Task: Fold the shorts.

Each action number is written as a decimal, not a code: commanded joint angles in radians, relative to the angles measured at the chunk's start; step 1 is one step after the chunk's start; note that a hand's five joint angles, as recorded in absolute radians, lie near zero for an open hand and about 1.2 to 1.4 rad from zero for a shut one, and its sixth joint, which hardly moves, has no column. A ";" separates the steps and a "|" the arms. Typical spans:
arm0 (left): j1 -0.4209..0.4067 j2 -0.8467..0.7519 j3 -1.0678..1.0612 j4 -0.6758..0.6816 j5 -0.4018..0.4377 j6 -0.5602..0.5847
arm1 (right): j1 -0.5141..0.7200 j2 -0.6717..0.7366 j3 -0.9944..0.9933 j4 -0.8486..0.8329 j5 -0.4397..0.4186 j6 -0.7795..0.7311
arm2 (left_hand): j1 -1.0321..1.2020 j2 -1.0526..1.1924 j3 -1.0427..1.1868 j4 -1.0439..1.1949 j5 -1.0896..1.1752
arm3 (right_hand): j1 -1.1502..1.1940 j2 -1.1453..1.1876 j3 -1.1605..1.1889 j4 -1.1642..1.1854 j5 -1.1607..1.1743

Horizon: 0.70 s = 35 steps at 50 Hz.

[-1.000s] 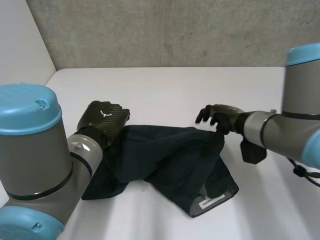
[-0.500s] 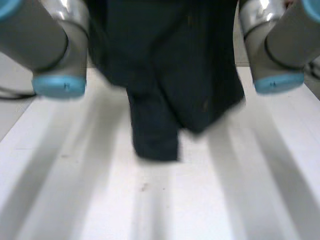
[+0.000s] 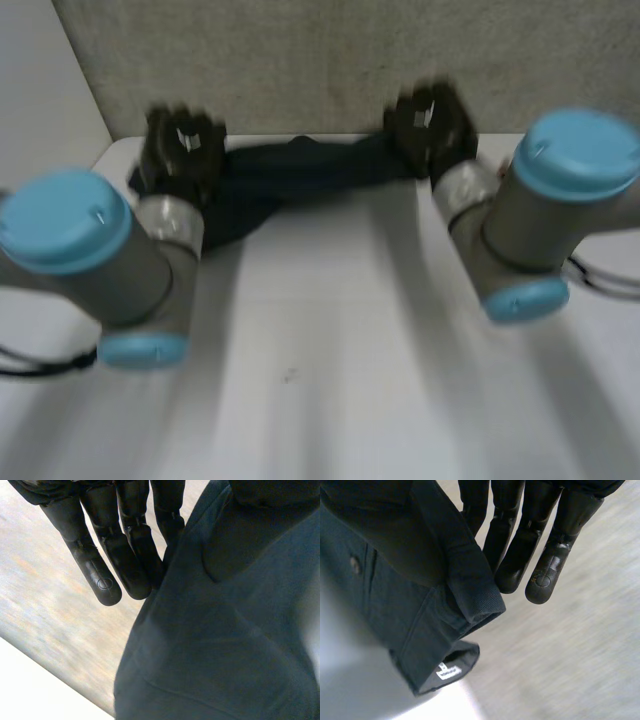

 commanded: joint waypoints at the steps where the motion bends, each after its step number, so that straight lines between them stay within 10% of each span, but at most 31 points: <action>1: -0.102 -0.051 -0.201 -0.006 -0.008 -0.019 | 0.000 0.081 0.150 0.182 0.003 0.046 | 0.254 0.198 0.205 0.191 0.255 | 0.429 0.233 0.205 0.206 0.262; 8: -0.139 0.022 -0.315 -0.100 0.013 -0.057 | -0.008 -0.005 0.282 0.236 -0.012 0.178 | 0.135 0.078 0.085 0.072 0.135 | 0.429 0.233 0.205 0.206 0.262; 17: -0.023 0.119 -0.366 -0.224 0.052 -0.163 | -0.019 -0.125 0.451 0.225 -0.075 0.198 | -0.907 -0.964 -0.957 -0.971 -0.907 | 0.429 0.233 0.205 0.206 0.262; 29: 0.080 0.183 -0.404 -0.273 0.087 -0.370 | -0.100 -0.126 0.509 0.222 -0.081 0.242 | -0.826 -0.882 -0.876 -0.889 -0.825 | 0.429 0.233 0.205 0.206 0.262; 35: 0.189 0.196 -0.412 -0.347 0.263 -0.493 | -0.118 -0.126 0.520 0.219 -0.084 0.248 | -0.726 -0.782 -0.776 -0.789 -0.726 | 0.429 0.233 0.205 0.206 0.262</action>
